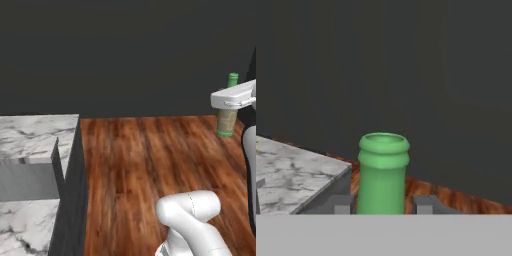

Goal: Get the candle and the beer from the cabinet and move them to the dining counter.

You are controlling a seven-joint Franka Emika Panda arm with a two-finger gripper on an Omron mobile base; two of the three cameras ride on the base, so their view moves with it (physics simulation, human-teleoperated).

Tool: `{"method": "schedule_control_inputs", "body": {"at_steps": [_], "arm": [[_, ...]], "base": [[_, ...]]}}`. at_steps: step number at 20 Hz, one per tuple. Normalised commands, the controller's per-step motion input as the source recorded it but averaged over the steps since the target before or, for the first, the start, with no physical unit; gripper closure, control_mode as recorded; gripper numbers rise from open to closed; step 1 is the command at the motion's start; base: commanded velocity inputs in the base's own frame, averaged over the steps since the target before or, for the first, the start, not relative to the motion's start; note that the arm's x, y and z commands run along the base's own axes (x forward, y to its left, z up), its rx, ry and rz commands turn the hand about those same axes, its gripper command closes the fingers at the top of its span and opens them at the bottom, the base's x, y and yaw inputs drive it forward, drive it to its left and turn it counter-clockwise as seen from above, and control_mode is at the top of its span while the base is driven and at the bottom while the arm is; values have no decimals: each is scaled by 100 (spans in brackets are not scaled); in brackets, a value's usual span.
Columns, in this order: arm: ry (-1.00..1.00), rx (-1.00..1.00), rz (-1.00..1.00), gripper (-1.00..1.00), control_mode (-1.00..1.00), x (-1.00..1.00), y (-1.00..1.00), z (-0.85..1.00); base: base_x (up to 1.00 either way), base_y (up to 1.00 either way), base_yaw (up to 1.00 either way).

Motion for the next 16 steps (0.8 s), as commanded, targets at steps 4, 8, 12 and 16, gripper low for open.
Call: {"method": "schedule_control_inputs", "body": {"at_steps": [4, 8, 12, 16], "arm": [[0, 0, 0, 100, 100, 0, 0, 0], [0, 0, 0, 100, 100, 0, 0, 0], [0, 0, 0, 100, 100, 0, 0, 0], [0, 0, 0, 100, 100, 0, 0, 0]], "base": [[100, -38, 11], [100, -36, 9], [100, -51, 3], [100, -64, -3]]}}
